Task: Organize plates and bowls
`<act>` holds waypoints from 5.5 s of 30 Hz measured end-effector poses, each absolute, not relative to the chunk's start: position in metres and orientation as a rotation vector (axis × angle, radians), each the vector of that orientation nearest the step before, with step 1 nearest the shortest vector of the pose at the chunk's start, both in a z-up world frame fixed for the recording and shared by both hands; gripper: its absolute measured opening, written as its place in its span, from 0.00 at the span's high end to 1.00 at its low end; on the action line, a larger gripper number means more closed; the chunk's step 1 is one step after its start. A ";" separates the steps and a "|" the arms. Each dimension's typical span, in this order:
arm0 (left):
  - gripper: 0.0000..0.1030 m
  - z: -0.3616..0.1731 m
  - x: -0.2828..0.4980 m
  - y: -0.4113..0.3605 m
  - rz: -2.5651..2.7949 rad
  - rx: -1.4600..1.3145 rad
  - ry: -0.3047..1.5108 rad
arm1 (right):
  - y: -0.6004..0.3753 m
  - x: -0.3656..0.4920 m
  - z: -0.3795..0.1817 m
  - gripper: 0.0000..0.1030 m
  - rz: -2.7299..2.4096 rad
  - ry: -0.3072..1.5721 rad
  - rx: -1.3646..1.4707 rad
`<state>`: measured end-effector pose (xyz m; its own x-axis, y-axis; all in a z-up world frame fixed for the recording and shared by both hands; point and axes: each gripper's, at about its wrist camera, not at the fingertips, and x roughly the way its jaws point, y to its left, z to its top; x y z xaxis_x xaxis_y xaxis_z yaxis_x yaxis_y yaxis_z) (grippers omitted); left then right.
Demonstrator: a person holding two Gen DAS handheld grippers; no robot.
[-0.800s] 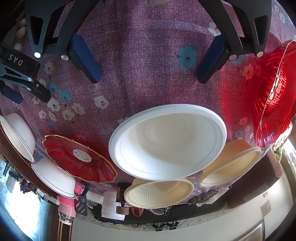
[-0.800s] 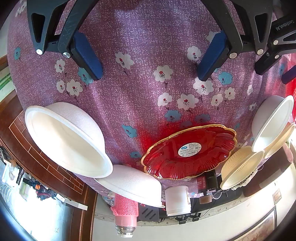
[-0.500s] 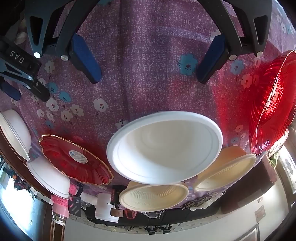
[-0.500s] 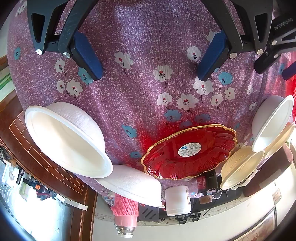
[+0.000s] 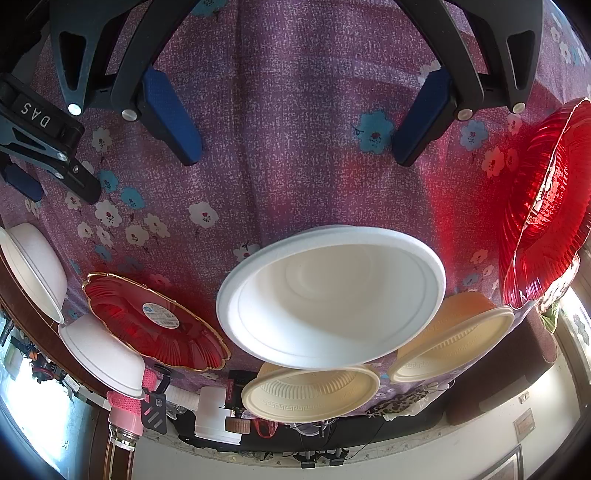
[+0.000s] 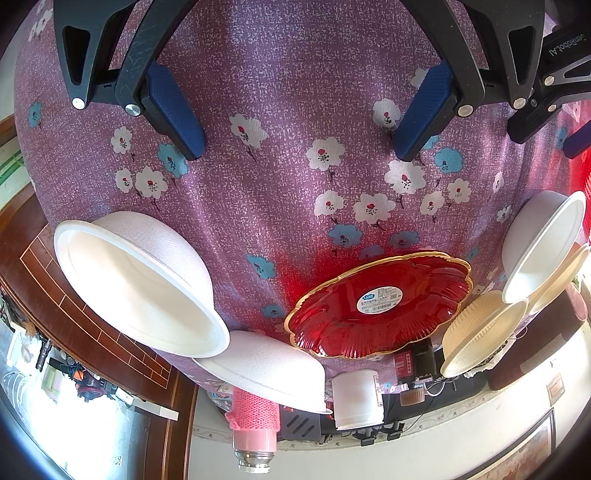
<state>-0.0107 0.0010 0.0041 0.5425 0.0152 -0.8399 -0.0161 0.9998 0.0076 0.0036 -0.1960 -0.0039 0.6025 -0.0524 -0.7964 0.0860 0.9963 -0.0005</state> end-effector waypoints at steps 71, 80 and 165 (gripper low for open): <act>0.00 0.001 -0.008 0.003 0.007 -0.001 0.988 | -0.197 -0.007 0.000 0.01 -0.085 0.987 0.051; 0.00 0.001 -0.008 0.001 0.010 0.004 0.989 | -0.198 -0.008 0.000 0.01 -0.088 0.986 0.052; 0.87 0.106 -0.030 0.136 0.012 -0.333 0.821 | -0.043 -0.010 0.114 0.74 0.474 0.777 0.280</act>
<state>-0.0305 0.1356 0.1064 0.6842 -0.1177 -0.7197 -0.1383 0.9480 -0.2865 -0.0098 -0.0425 0.1141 0.6164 0.5066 -0.6029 -0.3047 0.8594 0.4106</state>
